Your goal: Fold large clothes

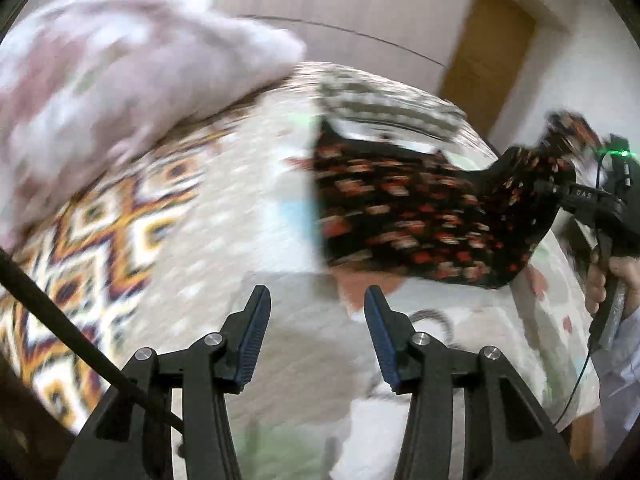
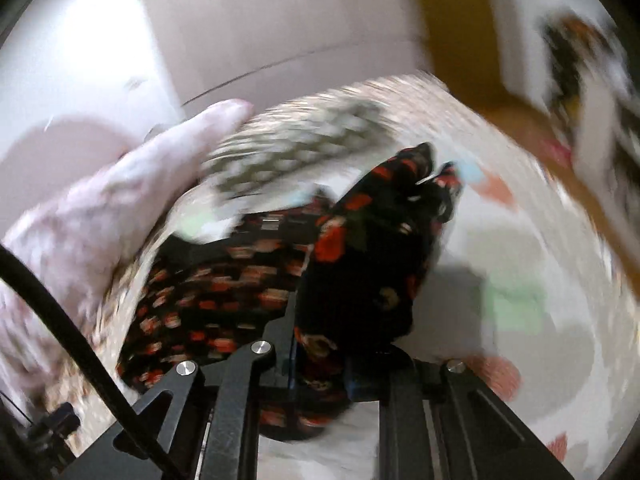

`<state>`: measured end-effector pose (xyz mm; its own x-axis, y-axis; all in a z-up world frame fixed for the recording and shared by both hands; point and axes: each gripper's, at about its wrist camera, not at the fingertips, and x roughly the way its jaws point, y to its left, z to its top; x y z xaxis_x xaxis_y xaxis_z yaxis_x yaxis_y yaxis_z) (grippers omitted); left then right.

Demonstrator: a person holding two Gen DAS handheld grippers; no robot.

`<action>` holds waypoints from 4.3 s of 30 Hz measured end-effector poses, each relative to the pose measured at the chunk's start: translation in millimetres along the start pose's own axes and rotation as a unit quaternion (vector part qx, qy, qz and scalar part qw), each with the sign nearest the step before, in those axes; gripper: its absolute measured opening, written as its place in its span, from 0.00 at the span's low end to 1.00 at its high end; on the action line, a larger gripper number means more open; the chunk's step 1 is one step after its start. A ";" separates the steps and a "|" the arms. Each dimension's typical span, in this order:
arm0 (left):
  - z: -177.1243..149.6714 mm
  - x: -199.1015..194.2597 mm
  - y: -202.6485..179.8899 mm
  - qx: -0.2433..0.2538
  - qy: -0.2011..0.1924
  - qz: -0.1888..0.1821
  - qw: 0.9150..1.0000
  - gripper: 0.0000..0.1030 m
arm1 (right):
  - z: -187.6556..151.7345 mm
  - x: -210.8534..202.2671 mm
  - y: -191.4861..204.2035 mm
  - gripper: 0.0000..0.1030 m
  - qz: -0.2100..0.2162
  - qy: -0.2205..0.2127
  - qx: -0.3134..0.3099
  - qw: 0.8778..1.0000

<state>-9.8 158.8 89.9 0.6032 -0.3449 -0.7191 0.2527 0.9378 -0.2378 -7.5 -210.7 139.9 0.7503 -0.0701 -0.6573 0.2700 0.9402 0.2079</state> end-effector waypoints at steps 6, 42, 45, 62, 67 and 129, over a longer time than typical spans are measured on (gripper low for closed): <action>-23.7 -33.5 80.4 -0.083 -0.020 0.028 0.996 0.46 | -34.7 51.9 164.9 0.16 0.024 0.037 -0.203 0.978; 146.0 108.3 -53.9 0.008 0.050 -0.116 0.992 0.10 | -82.2 -0.1 -11.8 0.53 0.126 0.055 0.015 0.990; 130.8 129.2 -34.8 0.010 0.076 -0.067 0.995 0.11 | -60.1 10.4 -2.9 0.53 0.141 0.041 0.022 0.989; 102.0 166.8 -14.2 -0.037 0.077 -0.044 0.995 0.36 | -12.0 144.8 56.6 0.33 0.189 0.152 0.036 0.969; 101.4 164.6 -2.7 -0.045 0.072 -0.051 0.995 0.56 | 9.7 114.3 31.1 0.63 0.232 0.118 0.077 0.962; -30.2 100.1 -8.4 -0.001 0.022 0.044 0.999 0.99 | -17.0 211.9 143.6 0.28 0.319 0.253 0.136 0.903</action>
<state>25.6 117.6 0.2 0.5899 -0.2598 -0.7646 0.1995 0.9644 -0.1738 180.0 -84.9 18.1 0.4516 0.6840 -0.5729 0.0699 0.6129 0.7870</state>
